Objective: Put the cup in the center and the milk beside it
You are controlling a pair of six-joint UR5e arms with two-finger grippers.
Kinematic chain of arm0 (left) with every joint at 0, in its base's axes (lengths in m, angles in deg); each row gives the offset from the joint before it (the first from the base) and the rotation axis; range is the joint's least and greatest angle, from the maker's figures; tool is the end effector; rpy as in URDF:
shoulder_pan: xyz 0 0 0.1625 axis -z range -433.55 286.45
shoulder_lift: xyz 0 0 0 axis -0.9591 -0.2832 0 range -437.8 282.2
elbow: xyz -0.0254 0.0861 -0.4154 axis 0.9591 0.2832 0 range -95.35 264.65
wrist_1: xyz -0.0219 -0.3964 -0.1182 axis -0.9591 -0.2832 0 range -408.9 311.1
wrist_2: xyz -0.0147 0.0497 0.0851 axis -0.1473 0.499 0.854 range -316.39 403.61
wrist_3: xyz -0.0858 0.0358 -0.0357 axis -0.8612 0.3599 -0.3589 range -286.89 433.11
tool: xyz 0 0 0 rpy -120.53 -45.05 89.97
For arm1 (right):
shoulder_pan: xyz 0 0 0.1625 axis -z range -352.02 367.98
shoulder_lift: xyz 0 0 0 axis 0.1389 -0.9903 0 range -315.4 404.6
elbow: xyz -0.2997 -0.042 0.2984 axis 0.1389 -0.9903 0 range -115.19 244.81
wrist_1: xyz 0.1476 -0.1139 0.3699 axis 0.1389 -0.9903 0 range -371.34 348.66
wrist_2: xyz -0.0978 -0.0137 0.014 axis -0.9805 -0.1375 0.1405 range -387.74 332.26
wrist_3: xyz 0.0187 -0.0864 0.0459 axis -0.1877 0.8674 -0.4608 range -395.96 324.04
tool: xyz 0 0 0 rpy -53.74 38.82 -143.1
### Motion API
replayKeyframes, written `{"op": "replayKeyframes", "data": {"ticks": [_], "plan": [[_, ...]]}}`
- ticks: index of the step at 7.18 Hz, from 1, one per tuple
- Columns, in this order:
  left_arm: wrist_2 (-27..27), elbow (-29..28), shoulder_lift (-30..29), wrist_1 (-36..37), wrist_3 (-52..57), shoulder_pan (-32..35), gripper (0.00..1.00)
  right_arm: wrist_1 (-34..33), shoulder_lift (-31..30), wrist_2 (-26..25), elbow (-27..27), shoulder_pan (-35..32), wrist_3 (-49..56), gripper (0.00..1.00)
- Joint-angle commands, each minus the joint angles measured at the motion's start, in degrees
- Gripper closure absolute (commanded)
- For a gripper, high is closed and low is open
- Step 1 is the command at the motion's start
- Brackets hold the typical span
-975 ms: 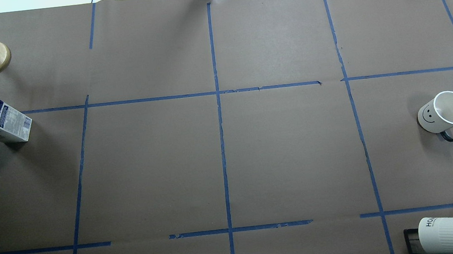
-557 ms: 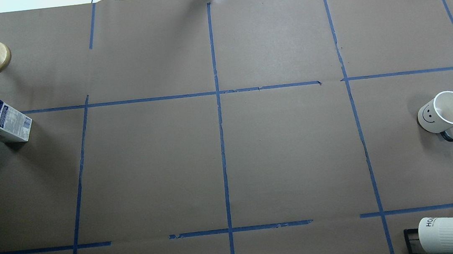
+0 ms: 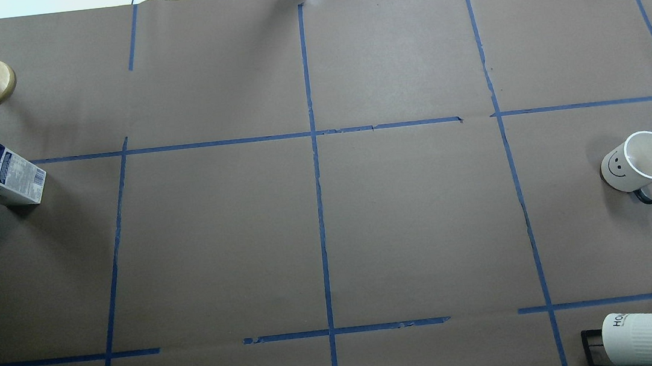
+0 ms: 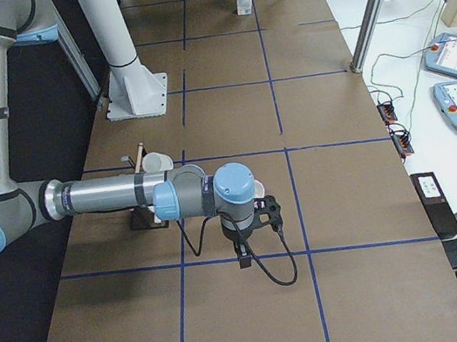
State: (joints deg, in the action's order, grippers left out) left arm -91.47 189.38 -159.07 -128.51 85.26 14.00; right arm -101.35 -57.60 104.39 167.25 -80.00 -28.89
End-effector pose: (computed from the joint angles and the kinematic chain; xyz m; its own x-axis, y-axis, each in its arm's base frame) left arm -0.0448 -0.4218 0.6194 0.6829 0.1862 -0.7064 -0.1907 0.9789 0.0737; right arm 0.0522 -0.4045 0.6497 0.7312 -0.1514 0.6652 0.1261 0.9883 0.0864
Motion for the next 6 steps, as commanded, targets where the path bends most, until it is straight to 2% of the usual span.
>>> {"op": "replayKeyframes", "data": {"ticks": [1, 2, 4, 6], "plan": [[-0.09, 0.04, -0.03, -0.01, -0.02, -0.02, 0.00, 3.77, 0.51, 0.33, -0.22, 0.00, -0.38, 0.00], [-0.18, 0.12, -0.03, -0.01, -0.02, -0.02, 0.00, 7.27, 1.20, 0.59, -0.05, 0.70, -0.47, 0.00], [-0.44, 0.12, -0.03, -0.01, -0.02, -0.02, 0.00, 13.43, 1.21, 5.84, 0.13, 5.16, -8.60, 0.00], [-0.44, 0.04, -0.03, -0.01, -0.02, -0.02, 0.00, 26.23, 1.82, 3.16, -0.22, 12.62, -26.29, 0.00]]}}
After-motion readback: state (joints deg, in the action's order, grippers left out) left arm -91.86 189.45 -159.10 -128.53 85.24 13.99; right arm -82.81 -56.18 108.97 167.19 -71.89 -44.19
